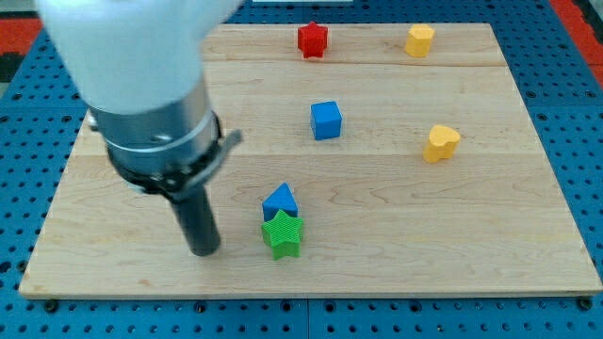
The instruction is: Move the blue cube parallel to the red circle
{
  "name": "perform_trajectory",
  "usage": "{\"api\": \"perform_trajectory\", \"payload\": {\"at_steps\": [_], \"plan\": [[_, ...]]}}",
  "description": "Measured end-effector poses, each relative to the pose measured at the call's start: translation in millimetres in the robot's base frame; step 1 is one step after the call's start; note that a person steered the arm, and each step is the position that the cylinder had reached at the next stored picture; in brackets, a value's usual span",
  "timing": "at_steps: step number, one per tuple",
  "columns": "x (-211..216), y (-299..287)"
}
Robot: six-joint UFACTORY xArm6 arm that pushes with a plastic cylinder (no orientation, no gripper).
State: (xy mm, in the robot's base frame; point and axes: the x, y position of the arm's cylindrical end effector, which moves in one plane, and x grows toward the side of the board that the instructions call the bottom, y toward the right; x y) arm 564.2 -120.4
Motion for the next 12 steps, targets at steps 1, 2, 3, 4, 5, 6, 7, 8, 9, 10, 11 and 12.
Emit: {"api": "perform_trajectory", "payload": {"at_steps": [1,2,3,4,5,6,7,8,9,10,11,12], "plan": [[-1,-38],[-33,-66],[-95,-27],[-122,77],[-133,158],[-162,157],[-177,152],[-206,196],[-226,157],[-161,109],[-129,75],[-156,166]]}}
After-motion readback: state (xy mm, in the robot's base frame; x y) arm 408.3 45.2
